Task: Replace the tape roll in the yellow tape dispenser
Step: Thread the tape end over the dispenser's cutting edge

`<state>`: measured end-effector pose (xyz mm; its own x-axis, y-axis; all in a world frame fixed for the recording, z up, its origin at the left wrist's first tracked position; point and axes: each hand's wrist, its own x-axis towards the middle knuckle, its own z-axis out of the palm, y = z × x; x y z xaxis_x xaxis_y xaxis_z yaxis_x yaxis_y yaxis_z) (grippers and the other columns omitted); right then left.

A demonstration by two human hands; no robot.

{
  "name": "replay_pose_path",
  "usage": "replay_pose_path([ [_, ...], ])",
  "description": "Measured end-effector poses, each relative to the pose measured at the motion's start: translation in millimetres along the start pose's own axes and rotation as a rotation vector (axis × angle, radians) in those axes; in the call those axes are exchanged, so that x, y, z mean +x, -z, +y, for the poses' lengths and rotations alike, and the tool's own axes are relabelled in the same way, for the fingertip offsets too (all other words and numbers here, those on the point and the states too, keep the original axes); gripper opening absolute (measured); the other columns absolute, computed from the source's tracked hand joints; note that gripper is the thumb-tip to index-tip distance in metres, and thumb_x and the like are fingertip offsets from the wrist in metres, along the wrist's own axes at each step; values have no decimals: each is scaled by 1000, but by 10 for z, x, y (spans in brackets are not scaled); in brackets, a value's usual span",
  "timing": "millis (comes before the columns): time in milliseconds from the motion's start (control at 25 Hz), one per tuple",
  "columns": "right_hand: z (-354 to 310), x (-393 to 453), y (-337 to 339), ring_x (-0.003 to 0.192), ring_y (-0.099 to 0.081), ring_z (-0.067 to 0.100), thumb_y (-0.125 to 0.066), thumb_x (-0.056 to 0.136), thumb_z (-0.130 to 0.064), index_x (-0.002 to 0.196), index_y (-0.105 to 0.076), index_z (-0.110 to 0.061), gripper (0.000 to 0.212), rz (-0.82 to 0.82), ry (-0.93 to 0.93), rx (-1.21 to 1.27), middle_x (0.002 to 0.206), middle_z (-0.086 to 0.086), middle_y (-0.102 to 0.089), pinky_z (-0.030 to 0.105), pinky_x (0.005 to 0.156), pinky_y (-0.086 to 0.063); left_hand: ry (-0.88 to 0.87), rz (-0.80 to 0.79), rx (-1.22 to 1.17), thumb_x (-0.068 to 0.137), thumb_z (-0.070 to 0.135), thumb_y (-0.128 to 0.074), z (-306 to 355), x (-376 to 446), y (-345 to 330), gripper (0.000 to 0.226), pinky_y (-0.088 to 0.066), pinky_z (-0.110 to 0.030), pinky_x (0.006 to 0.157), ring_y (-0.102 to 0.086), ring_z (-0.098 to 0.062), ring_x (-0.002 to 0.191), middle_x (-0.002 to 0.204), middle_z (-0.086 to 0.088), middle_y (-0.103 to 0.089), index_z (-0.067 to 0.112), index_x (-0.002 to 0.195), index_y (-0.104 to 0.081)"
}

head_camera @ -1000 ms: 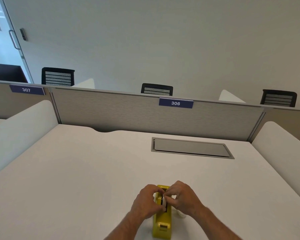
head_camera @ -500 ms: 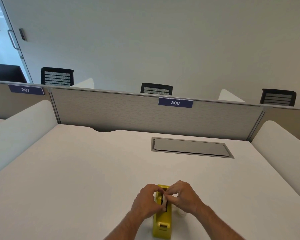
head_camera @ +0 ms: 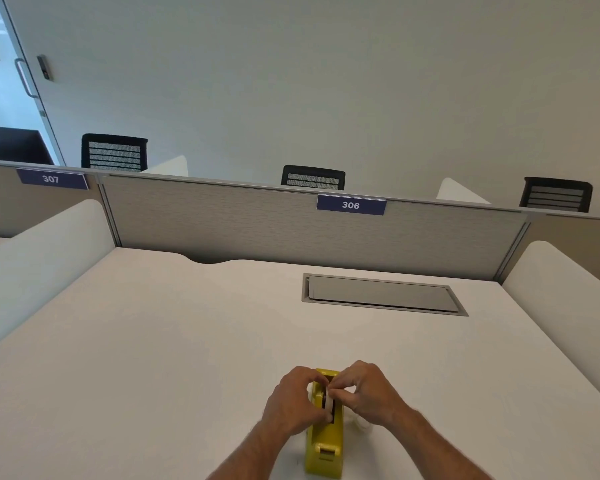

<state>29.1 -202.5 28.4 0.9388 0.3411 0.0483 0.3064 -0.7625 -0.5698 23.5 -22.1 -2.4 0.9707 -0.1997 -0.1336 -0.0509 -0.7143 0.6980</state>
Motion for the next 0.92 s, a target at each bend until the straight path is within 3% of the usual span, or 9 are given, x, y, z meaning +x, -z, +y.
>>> replay_pose_path([
  [240, 1, 19, -21, 89, -58, 6, -70, 81, -37, 92, -77, -35, 13, 21, -33, -31, 82, -28, -67, 29, 79, -52, -20, -9, -10, 63, 46, -88, -12, 0, 13, 60, -54, -33, 100, -53, -12, 116, 134, 15, -51, 40, 117, -62],
  [440, -18, -5, -38, 86, -55, 6, -67, 65, -52, 91, -75, -32, 33, 2, 11, -114, 88, -17, -71, 30, 77, -52, -36, 6, -10, 59, 51, -87, -13, -14, 17, 60, -55, -33, 98, -54, -8, 112, 127, 20, -52, 42, 113, -63],
  [680, 1, 10, -55, 85, -58, 5, -63, 74, -45, 89, -76, -38, 22, 30, 32, -84, 83, -19, -74, 32, 75, -53, -47, 5, 19, 66, 51, -85, -5, -28, 32, 58, -53, -31, 99, -55, -11, 117, 134, 17, -52, 39, 119, -62],
  [920, -17, -17, -45, 90, -55, 5, -64, 71, -51, 95, -76, -33, 32, -9, 53, -115, 93, -17, -74, 29, 79, -52, -45, 10, 18, 63, 55, -85, -6, -40, 35, 58, -54, -33, 97, -55, -9, 112, 133, 18, -53, 42, 115, -62],
])
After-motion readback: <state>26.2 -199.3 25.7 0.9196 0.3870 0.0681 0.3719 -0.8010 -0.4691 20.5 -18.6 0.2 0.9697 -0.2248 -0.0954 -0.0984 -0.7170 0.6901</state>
